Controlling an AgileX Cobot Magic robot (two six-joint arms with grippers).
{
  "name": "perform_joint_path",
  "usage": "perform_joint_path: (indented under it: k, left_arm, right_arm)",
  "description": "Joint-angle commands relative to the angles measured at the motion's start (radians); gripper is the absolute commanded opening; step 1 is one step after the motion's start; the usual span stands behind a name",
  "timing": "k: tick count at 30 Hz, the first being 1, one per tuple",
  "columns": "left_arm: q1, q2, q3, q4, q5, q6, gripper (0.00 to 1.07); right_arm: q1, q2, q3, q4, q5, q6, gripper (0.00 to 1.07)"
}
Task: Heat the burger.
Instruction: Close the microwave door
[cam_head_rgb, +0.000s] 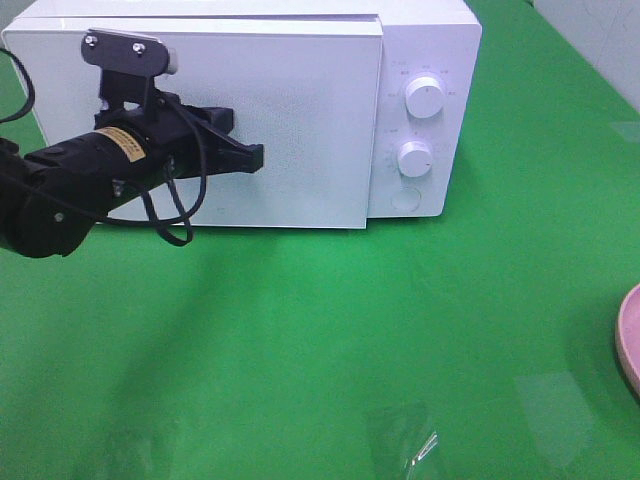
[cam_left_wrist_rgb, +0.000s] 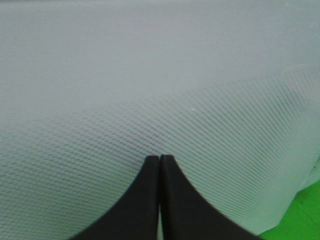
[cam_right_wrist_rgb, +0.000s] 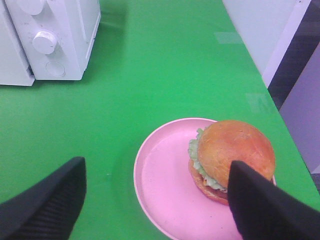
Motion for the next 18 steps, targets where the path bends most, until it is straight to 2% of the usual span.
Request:
perform_joint_path:
  k: [1,3,5,7,9,14,15,18]
  left_arm:
    - [-0.011,0.022,-0.059,-0.034,0.022,0.000,0.00]
    - [-0.015,0.032,-0.078,-0.041,0.027,0.006,0.00]
    - [-0.035,0.069,-0.143,-0.065,0.037,0.011,0.00]
    - [-0.035,0.069,-0.143,-0.065,0.037,0.011,0.00]
    - [-0.055,0.108,-0.214,-0.091,0.057,0.014,0.00]
    - [-0.072,0.150,-0.283,-0.102,0.072,0.014,0.00]
    - [-0.077,0.170,-0.323,-0.103,0.106,0.020,0.00]
    - [-0.082,0.190,-0.364,-0.117,0.131,0.043,0.00]
  right_arm:
    - [-0.009,-0.024,0.003,0.001,-0.003,-0.010,0.76]
    - [-0.009,-0.024,0.003,0.001,-0.003,-0.010,0.76]
    - [-0.009,-0.024,0.003,0.001,-0.003,-0.010,0.76]
    - [-0.009,-0.024,0.003,0.001,-0.003,-0.010,0.76]
    - [-0.009,-0.024,0.003,0.001,-0.003,-0.010,0.76]
    - [-0.009,-0.024,0.003,0.001,-0.003,-0.010,0.76]
    - [-0.009,-0.024,0.003,0.001,-0.003,-0.010,0.76]
    - [-0.009,-0.024,0.003,0.001,-0.003,-0.010,0.76]
